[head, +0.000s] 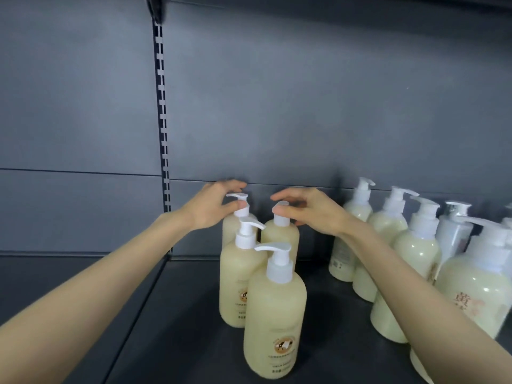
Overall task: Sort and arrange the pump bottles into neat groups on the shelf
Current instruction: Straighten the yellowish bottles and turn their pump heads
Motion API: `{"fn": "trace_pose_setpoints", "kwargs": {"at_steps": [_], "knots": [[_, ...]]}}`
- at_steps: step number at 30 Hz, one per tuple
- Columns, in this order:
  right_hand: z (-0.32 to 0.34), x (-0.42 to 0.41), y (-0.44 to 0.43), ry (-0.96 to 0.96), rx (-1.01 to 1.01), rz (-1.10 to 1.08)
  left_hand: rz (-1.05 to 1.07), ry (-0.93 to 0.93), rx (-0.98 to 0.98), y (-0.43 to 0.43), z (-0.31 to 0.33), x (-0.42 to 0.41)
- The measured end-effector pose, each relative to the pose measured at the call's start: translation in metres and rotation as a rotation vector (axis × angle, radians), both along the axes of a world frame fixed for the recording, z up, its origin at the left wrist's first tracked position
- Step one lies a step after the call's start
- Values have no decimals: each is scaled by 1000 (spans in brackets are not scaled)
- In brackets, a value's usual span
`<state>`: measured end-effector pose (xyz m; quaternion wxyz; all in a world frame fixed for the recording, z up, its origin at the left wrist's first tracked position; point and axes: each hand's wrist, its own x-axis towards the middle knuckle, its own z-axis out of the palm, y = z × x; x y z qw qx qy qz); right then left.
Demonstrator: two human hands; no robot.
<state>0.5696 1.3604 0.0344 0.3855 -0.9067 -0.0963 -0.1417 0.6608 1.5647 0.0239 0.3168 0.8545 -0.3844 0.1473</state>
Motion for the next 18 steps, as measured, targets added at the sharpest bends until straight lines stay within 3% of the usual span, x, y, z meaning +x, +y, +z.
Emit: {"fn": "trace_pose_setpoints", "kwargs": {"at_steps": [10, 18], "knots": [[5, 9, -9, 26, 7, 81, -78, 162, -120, -5, 2, 20], [-4, 28, -16, -142, 11, -8, -47, 114, -164, -11, -3, 21]]}}
